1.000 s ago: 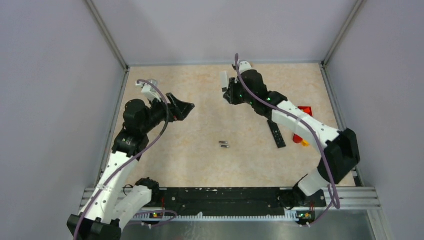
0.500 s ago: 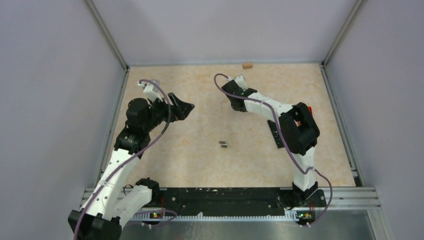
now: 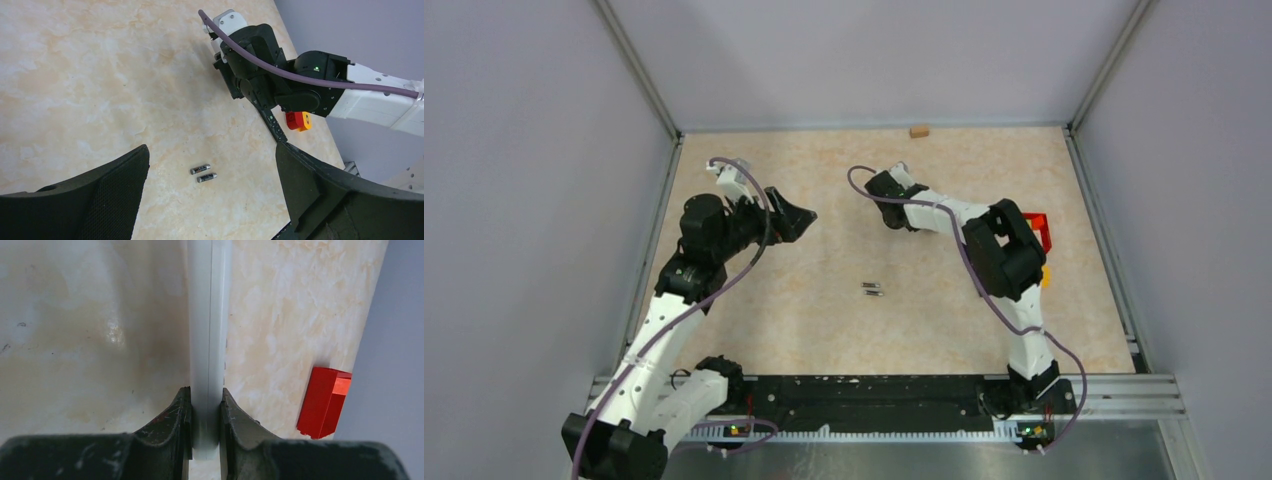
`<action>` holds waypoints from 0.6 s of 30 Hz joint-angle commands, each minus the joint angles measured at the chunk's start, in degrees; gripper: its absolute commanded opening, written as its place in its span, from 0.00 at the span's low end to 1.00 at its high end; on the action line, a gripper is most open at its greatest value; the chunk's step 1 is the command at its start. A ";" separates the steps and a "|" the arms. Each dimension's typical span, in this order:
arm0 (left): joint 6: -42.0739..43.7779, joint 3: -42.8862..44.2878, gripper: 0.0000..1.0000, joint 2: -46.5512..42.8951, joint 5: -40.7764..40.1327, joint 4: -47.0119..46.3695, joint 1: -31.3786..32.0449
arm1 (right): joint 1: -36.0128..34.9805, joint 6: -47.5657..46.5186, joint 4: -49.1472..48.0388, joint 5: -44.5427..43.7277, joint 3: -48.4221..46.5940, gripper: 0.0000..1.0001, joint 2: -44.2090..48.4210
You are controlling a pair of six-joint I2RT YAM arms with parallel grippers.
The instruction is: Load the batteries into the remote control
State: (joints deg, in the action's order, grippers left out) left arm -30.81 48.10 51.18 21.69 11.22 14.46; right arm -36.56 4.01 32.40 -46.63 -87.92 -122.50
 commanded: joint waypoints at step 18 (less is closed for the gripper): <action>1.01 1.28 0.99 -0.11 0.51 -1.01 0.13 | 0.52 3.90 1.21 24.81 -0.17 0.52 7.62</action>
State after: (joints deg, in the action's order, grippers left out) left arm -30.65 48.10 51.18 22.13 11.25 14.46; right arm -36.21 5.76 33.54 -32.12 -88.16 -120.60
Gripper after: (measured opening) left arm 0.986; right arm 0.463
